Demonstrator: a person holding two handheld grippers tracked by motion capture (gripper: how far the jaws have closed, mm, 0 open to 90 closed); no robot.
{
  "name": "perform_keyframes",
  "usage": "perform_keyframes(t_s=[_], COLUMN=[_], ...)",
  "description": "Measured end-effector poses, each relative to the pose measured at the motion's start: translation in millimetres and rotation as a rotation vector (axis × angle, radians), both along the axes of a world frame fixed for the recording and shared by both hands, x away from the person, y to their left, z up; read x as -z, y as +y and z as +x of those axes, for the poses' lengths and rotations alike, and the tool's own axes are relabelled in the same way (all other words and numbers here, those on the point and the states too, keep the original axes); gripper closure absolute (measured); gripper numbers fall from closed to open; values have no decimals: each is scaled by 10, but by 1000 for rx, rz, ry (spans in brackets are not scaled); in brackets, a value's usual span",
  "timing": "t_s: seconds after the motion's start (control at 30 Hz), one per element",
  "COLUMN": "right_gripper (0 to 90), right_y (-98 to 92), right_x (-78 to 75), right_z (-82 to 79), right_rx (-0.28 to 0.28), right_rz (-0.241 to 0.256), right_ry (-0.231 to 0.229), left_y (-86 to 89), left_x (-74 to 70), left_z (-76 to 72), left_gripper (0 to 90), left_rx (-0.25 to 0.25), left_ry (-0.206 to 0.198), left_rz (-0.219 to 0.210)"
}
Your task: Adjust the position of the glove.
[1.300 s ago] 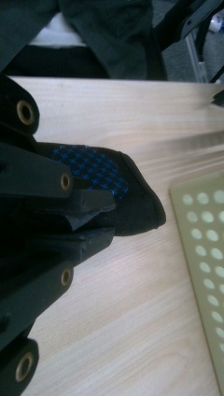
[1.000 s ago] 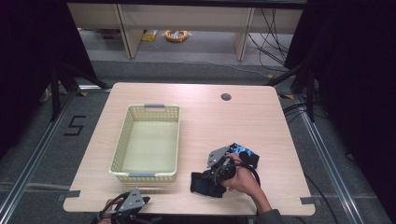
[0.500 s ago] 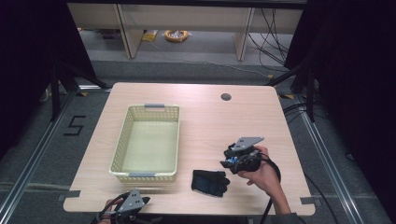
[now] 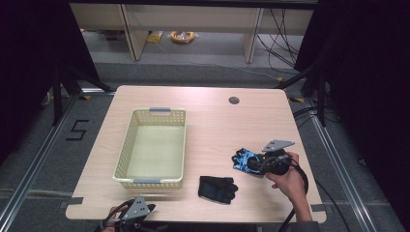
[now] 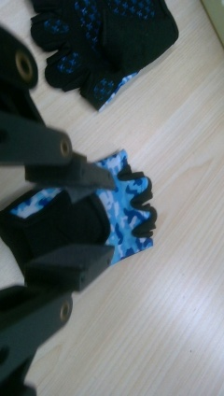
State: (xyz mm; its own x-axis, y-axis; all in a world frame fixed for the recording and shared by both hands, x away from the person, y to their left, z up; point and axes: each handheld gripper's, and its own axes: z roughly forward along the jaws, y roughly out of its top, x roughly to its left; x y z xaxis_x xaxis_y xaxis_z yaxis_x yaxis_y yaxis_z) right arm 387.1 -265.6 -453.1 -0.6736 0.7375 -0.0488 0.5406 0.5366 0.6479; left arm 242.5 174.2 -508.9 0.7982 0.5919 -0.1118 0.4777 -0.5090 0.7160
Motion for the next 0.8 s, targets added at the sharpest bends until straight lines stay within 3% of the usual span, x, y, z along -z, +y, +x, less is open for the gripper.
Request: perform_keyframes(t_s=[0.03,0.07,0.1,0.13,0.2,0.23,0.3,0.37,0.47,0.53,0.7,0.8], right_gripper=[737,763,784,788,788,787,788,790,793,801,900,900], right_y=[6,-27,-26,-41,-44,-45,-49,-61,-65,-78,-190,-194], right_x=[24,19,30,39,51,95,90,90,97,122,97,101], right_z=[-11,0,-11,-16,-14,3,-1,-4,1,8,50,67], right_rx=[32,20,37,25,30,33,37,34,44,53,75,102], right_rz=[39,10,27,10,18,22,12,-8,-14,-22,-56,-57], right_ry=[5,-3,17,34,48,9,26,53,52,27,15,-3], left_y=[-1,-1,-1,-14,-14,-9,-2,-9,-6,-8,-14,-18], left_x=[0,-2,-1,6,7,3,-1,6,1,7,13,18], left_z=[0,0,-2,-17,-14,-10,1,-12,-5,-7,-9,-9], left_gripper=[205,205,205,205,205,205,205,205,205,205,206,206], left_rx=[1,2,2,-10,-10,-9,1,-13,-5,-9,-12,-11], left_ry=[3,3,0,20,19,16,-1,17,5,13,16,19], left_rz=[-6,-5,2,-15,-14,-7,3,-6,-2,-1,-7,-8])
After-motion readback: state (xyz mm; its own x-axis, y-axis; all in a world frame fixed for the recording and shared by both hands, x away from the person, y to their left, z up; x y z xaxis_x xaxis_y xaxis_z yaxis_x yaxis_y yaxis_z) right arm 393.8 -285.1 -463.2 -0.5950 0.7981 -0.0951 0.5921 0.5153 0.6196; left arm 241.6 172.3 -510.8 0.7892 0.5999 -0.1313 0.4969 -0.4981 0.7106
